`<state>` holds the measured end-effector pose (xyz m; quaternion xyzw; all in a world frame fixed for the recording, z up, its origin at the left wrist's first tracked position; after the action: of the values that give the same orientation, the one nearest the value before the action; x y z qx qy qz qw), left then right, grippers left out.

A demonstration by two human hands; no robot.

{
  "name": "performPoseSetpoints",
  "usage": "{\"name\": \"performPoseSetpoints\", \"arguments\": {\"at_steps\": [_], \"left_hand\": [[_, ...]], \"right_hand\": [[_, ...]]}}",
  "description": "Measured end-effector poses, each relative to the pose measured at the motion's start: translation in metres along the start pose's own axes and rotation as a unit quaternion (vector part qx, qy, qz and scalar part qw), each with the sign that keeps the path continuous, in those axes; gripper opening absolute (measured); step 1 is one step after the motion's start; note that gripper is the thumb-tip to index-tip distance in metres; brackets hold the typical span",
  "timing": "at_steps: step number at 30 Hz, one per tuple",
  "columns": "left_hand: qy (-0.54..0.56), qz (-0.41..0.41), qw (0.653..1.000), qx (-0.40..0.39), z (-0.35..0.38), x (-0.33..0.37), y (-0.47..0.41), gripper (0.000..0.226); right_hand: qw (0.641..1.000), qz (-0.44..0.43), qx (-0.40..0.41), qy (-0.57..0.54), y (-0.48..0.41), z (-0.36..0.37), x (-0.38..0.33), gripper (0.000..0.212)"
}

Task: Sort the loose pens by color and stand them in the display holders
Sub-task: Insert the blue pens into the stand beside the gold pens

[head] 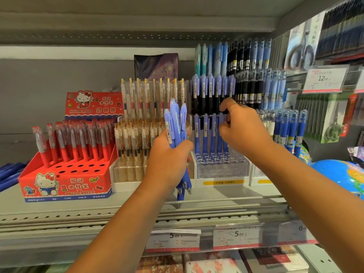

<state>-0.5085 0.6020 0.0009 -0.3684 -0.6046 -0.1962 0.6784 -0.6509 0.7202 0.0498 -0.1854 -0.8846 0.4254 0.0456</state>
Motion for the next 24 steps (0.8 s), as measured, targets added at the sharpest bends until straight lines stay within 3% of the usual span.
{"name": "performPoseSetpoints", "arguments": {"at_steps": [2, 6, 13, 19, 21, 23, 24], "left_hand": [[0.000, -0.001, 1.000, -0.001, 0.000, 0.000, 0.000, 0.016], [-0.002, -0.001, 1.000, -0.003, 0.000, 0.000, 0.001, 0.017], [0.001, -0.004, 1.000, -0.004, 0.000, -0.002, 0.001, 0.014], [-0.003, -0.008, 1.000, -0.005, -0.002, 0.000, 0.001, 0.010], [-0.001, -0.004, 1.000, -0.007, -0.002, 0.001, 0.002, 0.007], [0.006, 0.003, 1.000, -0.014, -0.002, 0.002, 0.003, 0.007], [0.010, 0.010, 1.000, -0.019, -0.002, 0.003, 0.004, 0.007]], "right_hand": [[1.000, -0.002, -0.001, 0.016, 0.000, -0.001, -0.001, 0.020], [1.000, 0.008, 0.000, 0.029, -0.001, -0.001, -0.002, 0.044], [0.992, 0.020, -0.034, 0.122, -0.001, -0.001, -0.001, 0.051], [0.991, 0.008, -0.010, 0.136, -0.002, 0.001, -0.005, 0.040], [0.997, -0.014, 0.044, 0.058, -0.001, -0.001, -0.010, 0.031], [0.992, 0.002, 0.044, -0.118, -0.002, -0.004, -0.020, 0.022], [0.971, 0.021, 0.018, -0.236, -0.001, -0.005, -0.027, 0.018]]}}
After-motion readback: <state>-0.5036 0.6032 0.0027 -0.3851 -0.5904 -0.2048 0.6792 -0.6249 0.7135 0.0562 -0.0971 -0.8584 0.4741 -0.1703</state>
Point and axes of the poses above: each hand's wrist, its own y-axis away from the middle knuckle, its own z-axis out of the palm, x = y × z, the point moved 1 cm from there along -y, towards the middle knuckle, and after that the axes turned 13 degrees about -z, right-handed, at the moved point
